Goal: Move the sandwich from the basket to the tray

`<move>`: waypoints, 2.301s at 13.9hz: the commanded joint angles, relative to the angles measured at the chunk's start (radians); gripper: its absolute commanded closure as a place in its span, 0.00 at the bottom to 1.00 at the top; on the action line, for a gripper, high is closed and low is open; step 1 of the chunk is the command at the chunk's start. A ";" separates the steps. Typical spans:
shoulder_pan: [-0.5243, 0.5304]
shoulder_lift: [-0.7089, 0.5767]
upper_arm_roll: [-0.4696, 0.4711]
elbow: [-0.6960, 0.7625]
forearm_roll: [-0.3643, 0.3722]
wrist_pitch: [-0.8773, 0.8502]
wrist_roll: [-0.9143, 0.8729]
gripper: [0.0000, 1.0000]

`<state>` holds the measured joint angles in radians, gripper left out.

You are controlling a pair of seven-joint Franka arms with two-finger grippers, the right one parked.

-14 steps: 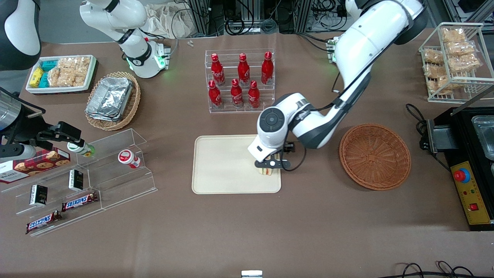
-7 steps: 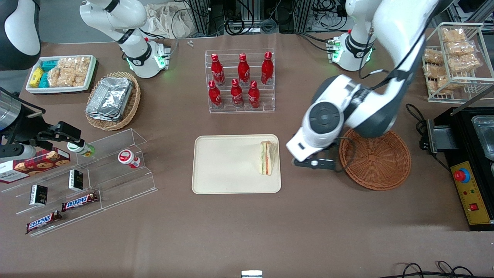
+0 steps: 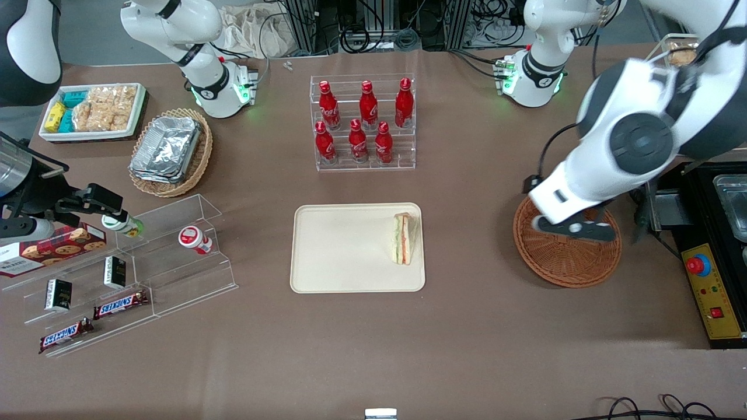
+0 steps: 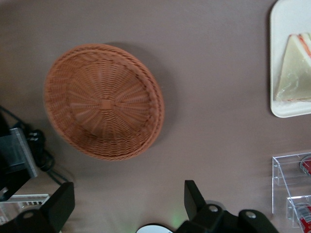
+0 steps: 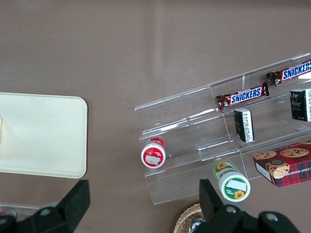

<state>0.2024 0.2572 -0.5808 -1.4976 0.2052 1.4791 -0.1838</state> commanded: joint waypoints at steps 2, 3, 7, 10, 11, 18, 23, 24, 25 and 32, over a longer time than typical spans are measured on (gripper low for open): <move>0.049 -0.024 0.003 0.045 0.000 -0.075 0.017 0.00; 0.067 -0.026 0.003 0.059 -0.001 -0.101 0.023 0.00; 0.112 -0.026 0.003 0.063 0.002 -0.118 0.023 0.00; 0.150 -0.026 0.001 0.063 -0.001 -0.112 0.023 0.00; 0.164 -0.026 0.001 0.063 -0.001 -0.111 0.023 0.00; 0.142 -0.045 0.069 0.043 -0.019 -0.063 0.023 0.00; -0.102 -0.142 0.387 -0.088 -0.096 0.052 0.023 0.00; -0.132 -0.160 0.422 -0.116 -0.101 0.072 0.023 0.00; -0.158 -0.171 0.446 -0.131 -0.101 0.081 0.024 0.00; -0.189 -0.128 0.489 -0.029 -0.139 0.029 0.024 0.00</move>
<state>0.0271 0.1191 -0.1082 -1.5694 0.0841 1.5362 -0.1682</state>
